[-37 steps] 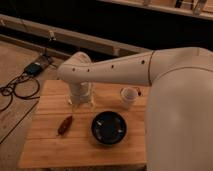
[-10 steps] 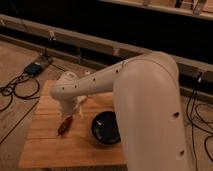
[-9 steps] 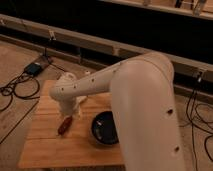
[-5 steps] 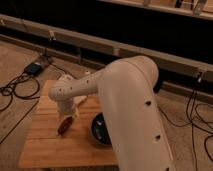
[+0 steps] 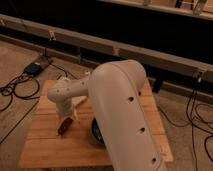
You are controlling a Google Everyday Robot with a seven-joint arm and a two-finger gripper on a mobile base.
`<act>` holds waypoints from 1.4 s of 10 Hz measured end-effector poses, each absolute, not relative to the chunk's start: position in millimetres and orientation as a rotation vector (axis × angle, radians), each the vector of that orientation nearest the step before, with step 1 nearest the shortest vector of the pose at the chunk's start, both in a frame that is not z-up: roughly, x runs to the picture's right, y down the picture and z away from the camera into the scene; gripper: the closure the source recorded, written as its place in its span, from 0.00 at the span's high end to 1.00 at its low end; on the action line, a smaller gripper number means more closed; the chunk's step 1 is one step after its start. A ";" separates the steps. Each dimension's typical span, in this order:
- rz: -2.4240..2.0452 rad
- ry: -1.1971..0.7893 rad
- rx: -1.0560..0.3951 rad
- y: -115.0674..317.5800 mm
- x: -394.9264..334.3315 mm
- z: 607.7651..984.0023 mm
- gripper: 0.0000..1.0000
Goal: Place the pepper in the ceramic bowl
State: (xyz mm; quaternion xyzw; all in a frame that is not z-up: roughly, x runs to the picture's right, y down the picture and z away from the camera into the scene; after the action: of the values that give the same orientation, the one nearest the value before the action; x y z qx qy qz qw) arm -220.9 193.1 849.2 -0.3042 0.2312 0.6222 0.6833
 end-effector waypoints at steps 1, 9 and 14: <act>1.393 0.525 -0.685 195.0 -222.0 851.5 0.65; 1.366 0.567 -0.684 191.6 -212.7 842.3 0.03; 1.417 0.563 -0.650 157.8 -179.1 829.4 0.00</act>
State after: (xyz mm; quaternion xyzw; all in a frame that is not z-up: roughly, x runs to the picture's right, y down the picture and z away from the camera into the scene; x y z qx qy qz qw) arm -179.1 157.8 829.4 -0.2890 0.2504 0.6303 0.6757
